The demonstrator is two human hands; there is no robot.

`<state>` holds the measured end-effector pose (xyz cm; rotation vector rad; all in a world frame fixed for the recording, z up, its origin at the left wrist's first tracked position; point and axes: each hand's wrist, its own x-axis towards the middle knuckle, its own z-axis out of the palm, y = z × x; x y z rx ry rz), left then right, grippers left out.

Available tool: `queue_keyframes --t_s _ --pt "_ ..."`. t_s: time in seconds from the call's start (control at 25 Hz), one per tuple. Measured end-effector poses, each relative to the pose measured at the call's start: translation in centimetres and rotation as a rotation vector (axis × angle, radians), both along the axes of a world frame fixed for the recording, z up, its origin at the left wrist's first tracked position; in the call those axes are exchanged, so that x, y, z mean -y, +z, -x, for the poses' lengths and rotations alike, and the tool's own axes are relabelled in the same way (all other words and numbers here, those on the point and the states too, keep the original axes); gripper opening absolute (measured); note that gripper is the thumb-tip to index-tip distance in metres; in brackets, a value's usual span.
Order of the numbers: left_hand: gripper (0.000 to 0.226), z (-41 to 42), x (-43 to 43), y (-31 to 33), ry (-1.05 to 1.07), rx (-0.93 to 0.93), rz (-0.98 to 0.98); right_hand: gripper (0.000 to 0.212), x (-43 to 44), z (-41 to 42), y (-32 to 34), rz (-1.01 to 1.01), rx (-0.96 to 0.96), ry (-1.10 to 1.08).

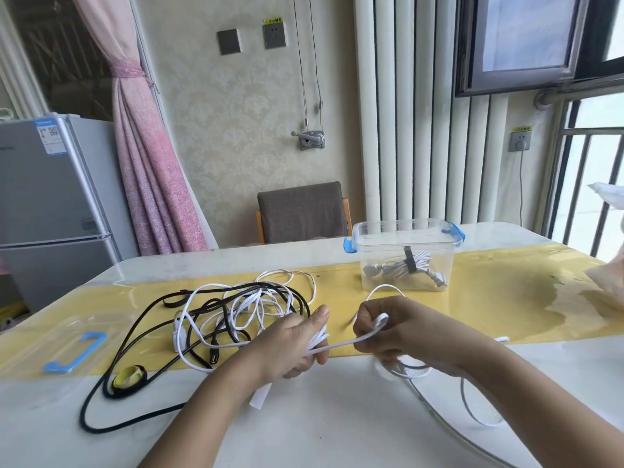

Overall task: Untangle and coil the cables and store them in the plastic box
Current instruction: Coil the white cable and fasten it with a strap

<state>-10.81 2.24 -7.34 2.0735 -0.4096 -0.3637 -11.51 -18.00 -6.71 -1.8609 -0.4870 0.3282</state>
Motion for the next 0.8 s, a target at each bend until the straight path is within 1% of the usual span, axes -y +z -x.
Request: queue_keyframes --t_s 0.04,0.08,0.16,0.2,0.24,0.28,0.36,0.4,0.44,0.48,0.56,0.6,0.68,0.76,0.8 --pt "0.061 0.2 0.0 0.1 -0.037 -0.066 0.012 0.033 -0.1 -0.1 -0.1 -0.009 -0.008 -0.025" --pt "0.060 0.3 0.1 0.3 -0.084 -0.147 0.033 0.034 0.0 -0.4 -0.4 0.032 0.065 -0.121" --pt "0.057 0.8 -0.1 0.9 -0.232 -0.320 0.133 0.038 0.3 -1.1 -0.9 0.225 0.368 -0.441" --pt "0.054 1.0 -0.3 1.1 -0.326 -0.393 0.214 0.037 0.6 -1.3 -0.9 0.376 0.518 -0.621" --pt "0.050 1.1 -0.5 1.4 -0.425 -0.458 0.298 0.034 1.1 -1.4 -0.8 0.509 0.615 -0.778" --pt "0.046 1.3 -0.6 1.6 -0.531 -0.517 0.378 0.030 1.6 -1.6 -0.6 0.582 0.668 -0.890" --pt "0.039 1.4 -0.5 2.1 -0.773 -0.627 0.556 0.021 2.2 -1.8 -0.4 0.590 0.708 -1.012" --pt "0.037 1.3 -0.3 2.2 -0.864 -0.647 0.664 0.018 2.2 -1.9 -0.5 0.591 0.717 -1.038" --pt "0.035 1.0 -0.1 2.3 -0.898 -0.649 0.775 0.016 2.1 -2.0 -0.6 0.612 0.730 -1.032" --pt "0.035 0.5 -0.2 2.3 -0.879 -0.652 0.881 0.014 2.0 -2.1 -1.0 0.647 0.736 -1.001" --pt "0.038 -1.0 -0.7 1.8 -0.757 -0.661 1.059 0.014 1.7 -2.3 -2.0 0.693 0.762 -0.908" --pt "0.038 -1.7 -1.1 1.5 -0.680 -0.675 1.139 0.016 1.6 -2.3 -2.4 0.673 0.806 -0.862" --pt "0.027 -2.5 -1.8 0.9 -0.501 -0.710 1.347 0.018 1.6 -2.6 -2.6 0.589 0.937 -0.784" --pt "0.011 -2.5 -2.4 0.5 -0.345 -0.677 1.607 0.030 1.2 -2.6 -2.8 0.531 0.950 -0.617" --pt "0.012 -2.5 -2.6 0.6 -0.275 -0.625 1.706 0.038 0.9 -2.5 -3.0 0.553 0.917 -0.504"
